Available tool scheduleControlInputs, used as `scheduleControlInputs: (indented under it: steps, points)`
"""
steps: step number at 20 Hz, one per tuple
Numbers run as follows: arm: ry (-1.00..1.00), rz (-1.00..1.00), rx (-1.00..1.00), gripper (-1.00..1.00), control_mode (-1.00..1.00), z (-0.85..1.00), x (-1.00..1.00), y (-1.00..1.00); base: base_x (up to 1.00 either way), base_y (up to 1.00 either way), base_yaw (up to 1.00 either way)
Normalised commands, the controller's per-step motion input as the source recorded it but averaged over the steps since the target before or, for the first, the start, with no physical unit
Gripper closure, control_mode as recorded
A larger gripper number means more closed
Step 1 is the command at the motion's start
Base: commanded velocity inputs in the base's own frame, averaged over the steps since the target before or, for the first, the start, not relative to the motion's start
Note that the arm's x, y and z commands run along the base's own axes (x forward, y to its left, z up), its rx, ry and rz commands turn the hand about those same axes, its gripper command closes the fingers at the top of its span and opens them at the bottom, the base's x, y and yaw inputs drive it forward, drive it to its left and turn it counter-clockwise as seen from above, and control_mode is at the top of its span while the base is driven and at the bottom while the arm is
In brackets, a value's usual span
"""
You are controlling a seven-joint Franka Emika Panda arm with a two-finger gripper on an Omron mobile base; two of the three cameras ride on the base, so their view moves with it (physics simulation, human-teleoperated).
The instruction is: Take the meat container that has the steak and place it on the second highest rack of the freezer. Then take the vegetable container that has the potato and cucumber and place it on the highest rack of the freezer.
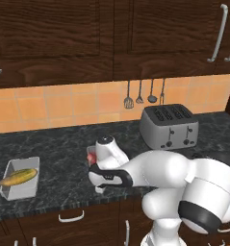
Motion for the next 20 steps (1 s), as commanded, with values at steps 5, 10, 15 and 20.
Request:
scheduleControlInputs:
  steps: [5,10,15,20]
  points:
    - [-0.04,0.0,-0.01,1.0,-1.0,-0.15,0.0,0.05,0.0,0.0,0.0]
    - [-0.09,0.04,0.0,1.0,-1.0,0.71,-0.01,-0.08,0.0,0.0,0.0]
    - [-0.16,0.11,0.0,1.0,-1.0,1.0,-0.51,-0.5,0.0,0.0,0.0]
    - [-0.11,0.06,0.0,1.0,-1.0,1.0,-0.76,-0.96,0.0,0.0,0.0]
